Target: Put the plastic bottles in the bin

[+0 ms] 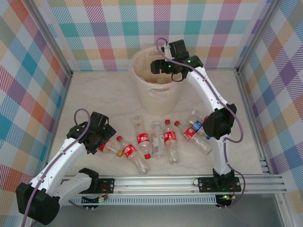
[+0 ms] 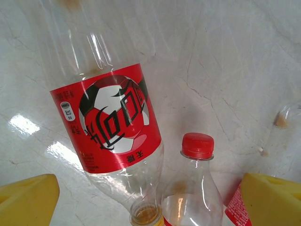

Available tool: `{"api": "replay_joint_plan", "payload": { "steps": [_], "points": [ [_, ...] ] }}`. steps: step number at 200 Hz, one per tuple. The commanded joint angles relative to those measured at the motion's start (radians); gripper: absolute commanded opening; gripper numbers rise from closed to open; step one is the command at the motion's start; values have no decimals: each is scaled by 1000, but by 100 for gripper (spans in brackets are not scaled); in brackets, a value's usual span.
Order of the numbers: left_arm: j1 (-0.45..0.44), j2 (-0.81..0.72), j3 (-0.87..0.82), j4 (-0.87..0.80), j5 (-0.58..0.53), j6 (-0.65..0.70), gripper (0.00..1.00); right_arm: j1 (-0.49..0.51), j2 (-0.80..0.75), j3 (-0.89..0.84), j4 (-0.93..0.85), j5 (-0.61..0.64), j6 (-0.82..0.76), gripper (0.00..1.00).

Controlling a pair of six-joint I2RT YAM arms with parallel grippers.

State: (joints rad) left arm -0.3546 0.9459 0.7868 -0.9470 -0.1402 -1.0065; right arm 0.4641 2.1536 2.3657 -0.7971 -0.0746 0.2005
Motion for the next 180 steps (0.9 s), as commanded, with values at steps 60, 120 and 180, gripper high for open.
{"api": "replay_joint_plan", "payload": {
  "steps": [60,120,180],
  "points": [
    [9,4,-112,106,29,-107,98,-16,-281,-127,38,-70,-2,88],
    [9,16,-229,238,109,-219,95,-103,-590,-544,178,-80,75,89],
    [9,108,-270,347,129,-257,89,-194,-796,-796,165,-61,102,89]
  ]
}}
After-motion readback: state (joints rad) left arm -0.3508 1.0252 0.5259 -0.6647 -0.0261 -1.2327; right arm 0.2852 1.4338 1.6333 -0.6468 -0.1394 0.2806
